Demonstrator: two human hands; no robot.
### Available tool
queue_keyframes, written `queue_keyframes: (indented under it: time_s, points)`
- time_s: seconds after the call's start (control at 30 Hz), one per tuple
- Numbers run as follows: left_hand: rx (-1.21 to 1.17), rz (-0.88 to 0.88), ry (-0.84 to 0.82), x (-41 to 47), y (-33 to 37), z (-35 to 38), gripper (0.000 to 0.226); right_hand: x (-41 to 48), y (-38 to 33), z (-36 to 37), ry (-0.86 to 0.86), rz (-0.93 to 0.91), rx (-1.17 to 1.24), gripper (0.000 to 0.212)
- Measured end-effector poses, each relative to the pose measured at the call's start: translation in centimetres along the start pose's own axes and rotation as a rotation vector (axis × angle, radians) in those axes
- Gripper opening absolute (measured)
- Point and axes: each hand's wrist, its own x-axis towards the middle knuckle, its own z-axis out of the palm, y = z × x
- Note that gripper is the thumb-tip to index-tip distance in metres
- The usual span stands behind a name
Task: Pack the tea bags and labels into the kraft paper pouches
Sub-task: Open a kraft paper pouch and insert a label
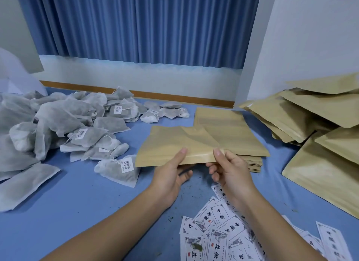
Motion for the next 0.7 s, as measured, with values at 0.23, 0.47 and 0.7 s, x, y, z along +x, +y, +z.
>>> queue_keyframes:
  time_s: [0.23, 0.47, 0.7]
  points:
    - [0.027, 0.094, 0.06, -0.3, -0.8, 0.4, 0.021, -0.6, 0.2, 0.1, -0.08, -0.04, -0.213, 0.022]
    - [0.147, -0.004, -0.015, -0.9, -1.4, 0.7, 0.025, -1.5, 1.1, 0.4, 0.007, 0.039, -0.133, 0.019]
    - [0.152, -0.031, 0.01, -1.2, -1.7, 1.1, 0.015, -2.2, 1.4, 1.0, 0.069, 0.087, 0.016, 0.016]
